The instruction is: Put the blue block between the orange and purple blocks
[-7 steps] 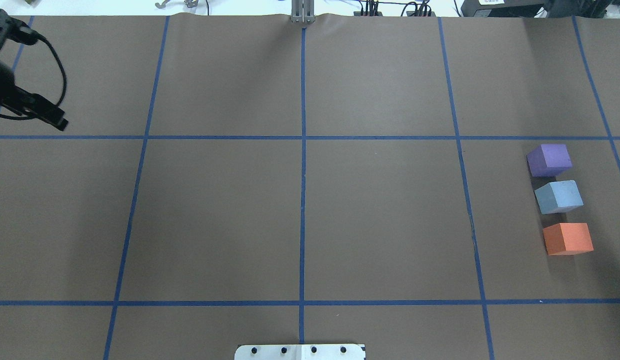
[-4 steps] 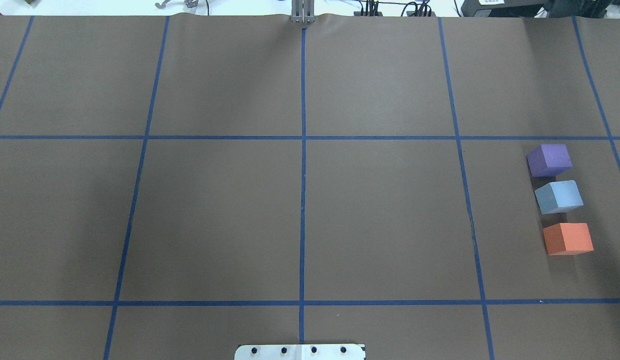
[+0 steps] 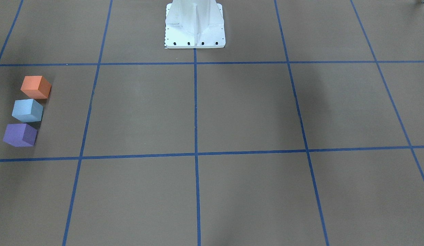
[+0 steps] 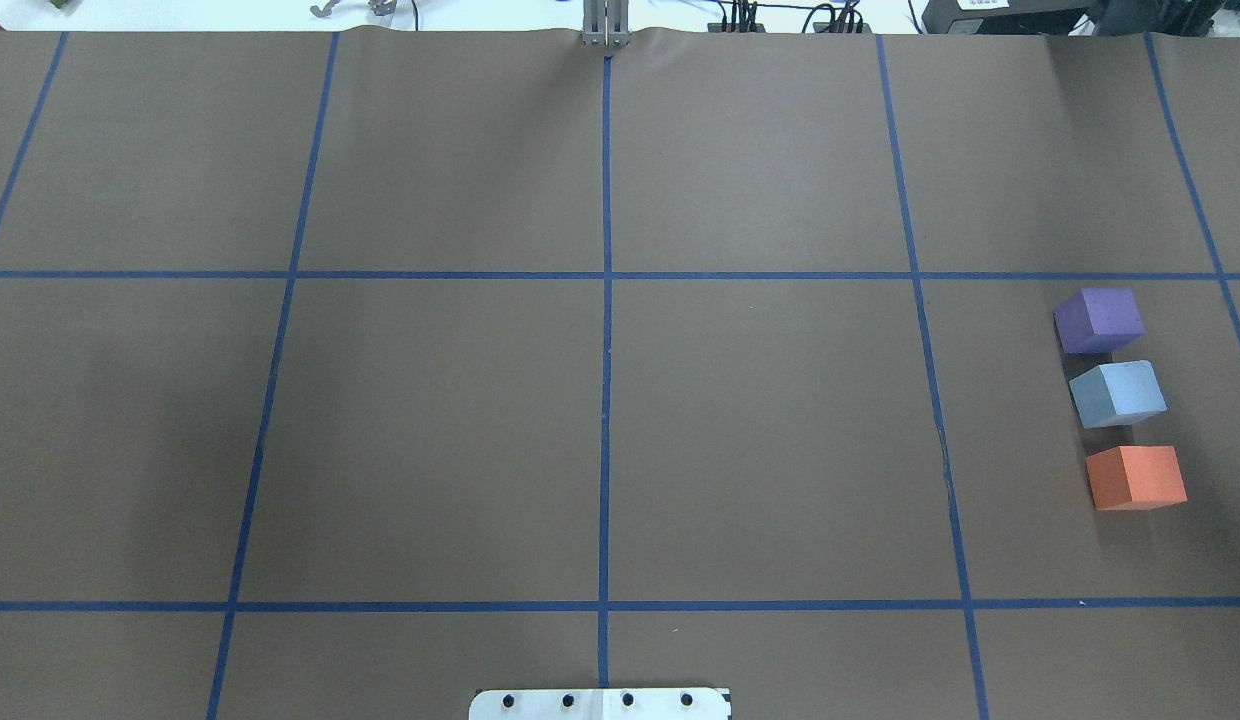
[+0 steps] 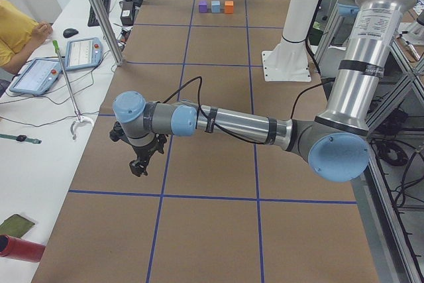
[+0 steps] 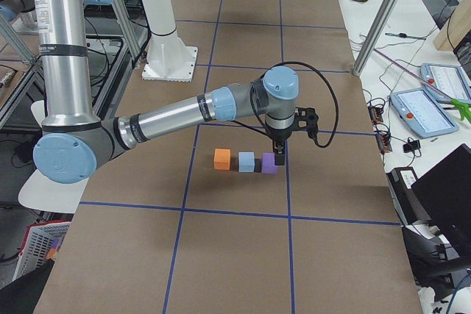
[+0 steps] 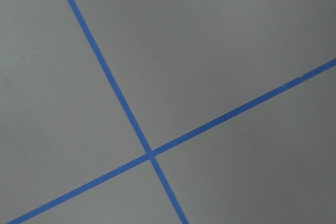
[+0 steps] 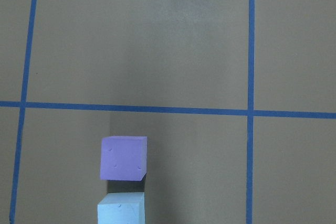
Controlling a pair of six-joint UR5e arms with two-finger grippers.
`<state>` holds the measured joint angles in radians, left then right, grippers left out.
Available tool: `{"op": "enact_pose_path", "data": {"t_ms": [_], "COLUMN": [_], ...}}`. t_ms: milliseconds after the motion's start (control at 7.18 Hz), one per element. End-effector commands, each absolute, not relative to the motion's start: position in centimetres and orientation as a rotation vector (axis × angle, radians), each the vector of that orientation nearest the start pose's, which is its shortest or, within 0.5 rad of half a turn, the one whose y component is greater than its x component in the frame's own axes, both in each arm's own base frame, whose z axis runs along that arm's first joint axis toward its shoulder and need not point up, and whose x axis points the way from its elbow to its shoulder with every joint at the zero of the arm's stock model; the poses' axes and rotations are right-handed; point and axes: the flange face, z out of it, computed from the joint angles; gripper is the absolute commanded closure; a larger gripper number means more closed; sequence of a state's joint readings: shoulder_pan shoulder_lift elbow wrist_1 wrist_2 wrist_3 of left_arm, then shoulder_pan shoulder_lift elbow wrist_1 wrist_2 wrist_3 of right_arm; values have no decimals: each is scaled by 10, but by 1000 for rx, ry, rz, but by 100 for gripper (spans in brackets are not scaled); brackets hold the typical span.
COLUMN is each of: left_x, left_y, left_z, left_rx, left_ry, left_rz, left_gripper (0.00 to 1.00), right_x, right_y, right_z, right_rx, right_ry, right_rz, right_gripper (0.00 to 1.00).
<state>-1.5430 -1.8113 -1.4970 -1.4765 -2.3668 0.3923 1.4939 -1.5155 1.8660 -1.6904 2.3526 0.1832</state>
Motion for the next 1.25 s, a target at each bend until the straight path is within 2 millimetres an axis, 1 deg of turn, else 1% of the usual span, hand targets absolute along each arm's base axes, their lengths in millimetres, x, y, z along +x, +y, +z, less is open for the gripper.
{"op": "enact_pose_path", "data": {"t_ms": [0, 139, 278, 418, 557, 696, 835, 1114], "left_x": [-46, -47, -47, -47, -48, -48, -48, -48], "left_y": [-594, -588, -587, -588, -586, -573, -566, -569], "left_z": [570, 566, 568, 568, 572, 584, 586, 581], "left_rx": [205, 208, 202, 200, 195, 179, 178, 182], "left_ry": [786, 786, 784, 782, 783, 789, 787, 782], "left_rz": [390, 377, 371, 370, 367, 361, 360, 361], "left_gripper": [0, 0, 0, 0, 0, 0, 0, 0], "right_x": [15, 15, 14, 13, 11, 9, 9, 4], "right_y": [-527, -531, -531, -538, -549, -561, -568, -575], "right_z": [487, 486, 490, 485, 494, 496, 505, 511], "right_rx": [123, 123, 114, 121, 102, 107, 99, 85], "right_ry": [-798, -799, -800, -808, -808, -795, -791, -793], "right_rz": [-9, -10, -6, -12, -11, -33, -51, -56], "right_gripper": [0, 0, 0, 0, 0, 0, 0, 0]}}
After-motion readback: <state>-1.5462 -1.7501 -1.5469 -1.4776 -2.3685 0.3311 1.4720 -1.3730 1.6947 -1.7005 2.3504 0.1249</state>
